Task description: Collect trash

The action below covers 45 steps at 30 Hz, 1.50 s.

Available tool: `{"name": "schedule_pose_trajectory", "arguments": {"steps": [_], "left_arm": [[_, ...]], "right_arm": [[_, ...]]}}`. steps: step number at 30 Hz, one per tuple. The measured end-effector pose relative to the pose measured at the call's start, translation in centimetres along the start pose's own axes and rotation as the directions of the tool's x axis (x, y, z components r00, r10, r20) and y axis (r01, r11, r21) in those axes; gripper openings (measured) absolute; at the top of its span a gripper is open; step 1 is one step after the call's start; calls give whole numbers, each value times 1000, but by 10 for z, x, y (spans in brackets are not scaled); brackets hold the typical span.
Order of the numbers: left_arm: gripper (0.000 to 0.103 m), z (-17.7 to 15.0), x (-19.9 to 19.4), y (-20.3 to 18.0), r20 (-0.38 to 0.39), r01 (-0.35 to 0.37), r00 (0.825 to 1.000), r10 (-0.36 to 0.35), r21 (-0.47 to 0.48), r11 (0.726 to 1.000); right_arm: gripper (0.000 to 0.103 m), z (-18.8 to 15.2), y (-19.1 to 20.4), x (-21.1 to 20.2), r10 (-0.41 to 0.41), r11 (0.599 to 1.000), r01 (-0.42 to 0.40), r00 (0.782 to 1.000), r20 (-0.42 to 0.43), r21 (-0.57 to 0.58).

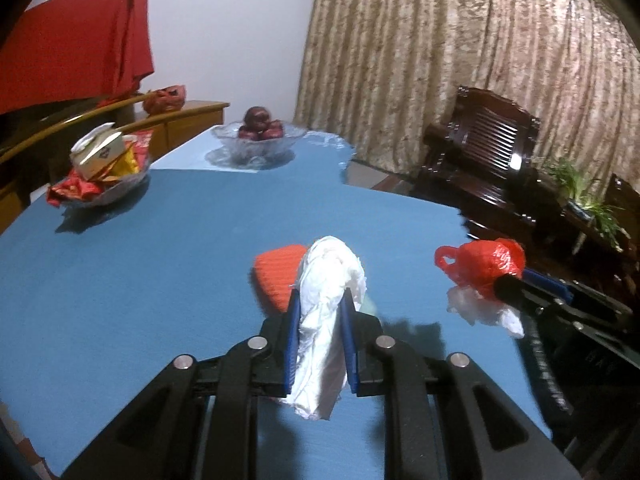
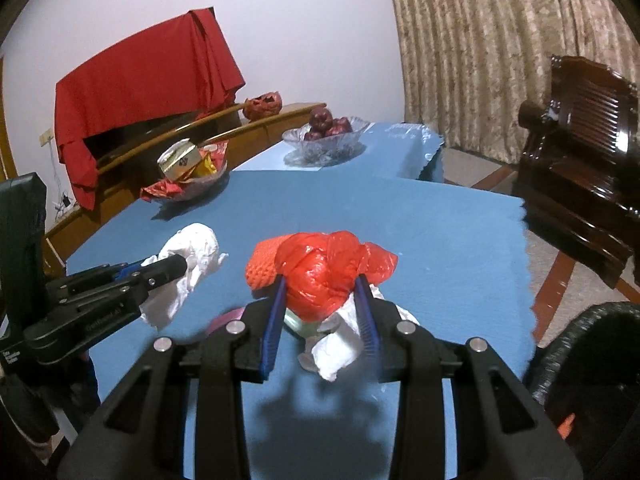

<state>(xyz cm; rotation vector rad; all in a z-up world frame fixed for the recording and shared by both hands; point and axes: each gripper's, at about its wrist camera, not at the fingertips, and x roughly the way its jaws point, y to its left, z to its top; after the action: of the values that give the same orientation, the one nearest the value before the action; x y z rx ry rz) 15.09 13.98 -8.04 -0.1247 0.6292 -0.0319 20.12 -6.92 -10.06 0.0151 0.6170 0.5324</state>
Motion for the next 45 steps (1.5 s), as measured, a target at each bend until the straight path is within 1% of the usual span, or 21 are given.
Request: {"name": "schedule_pose_trajectory", "arguments": {"steps": [10, 13, 19, 23, 25, 28, 31, 33, 37, 39, 45], "left_arm": [[19, 1, -14, -65, 2, 100, 995, -100, 54, 994], [19, -2, -13, -90, -8, 141, 990, -141, 74, 987], [19, -11, -7, -144, -49, 224, 974, -220, 118, 967], [19, -15, -1, -165, -72, 260, 965, -253, 133, 956], [19, -18, 2, -163, -80, 257, 965, -248, 124, 958], [19, -17, 4, -149, -79, 225, 973, -217, 112, 968], [19, -19, 1, -120, -63, 150, 988, -143, 107, 983], [19, -20, 0, -102, -59, 115, 992, -110, 94, 989], [19, -22, 2, -67, -62, 56, 997, -52, 60, 997], [19, -24, 1, -58, -62, 40, 997, -37, 57, 998], [19, -37, 12, -42, -87, 19, 996, -15, 50, 999]], "right_arm": [[32, -13, -32, -66, -92, 995, 90, 995, 48, 32], [29, -22, -48, -84, -125, 991, 123, 991, 51, 53], [24, -41, -80, -114, -195, 977, 189, 979, 51, 98], [18, -50, -100, -120, -196, 972, 190, 980, 27, 139], [16, -51, -102, -114, -160, 975, 155, 987, 18, 160], [15, -50, -85, -90, -99, 988, 98, 995, -3, 122], [14, -44, -61, -63, -26, 996, 27, 1000, -12, 87], [14, -40, -46, -44, 7, 997, -6, 1000, -24, 74], [13, -35, -24, -23, 34, 998, -33, 999, -32, 45], [10, -37, -18, -14, 31, 999, -29, 999, -43, 32], [10, -54, -17, 9, 24, 999, -20, 994, -107, 41]]}}
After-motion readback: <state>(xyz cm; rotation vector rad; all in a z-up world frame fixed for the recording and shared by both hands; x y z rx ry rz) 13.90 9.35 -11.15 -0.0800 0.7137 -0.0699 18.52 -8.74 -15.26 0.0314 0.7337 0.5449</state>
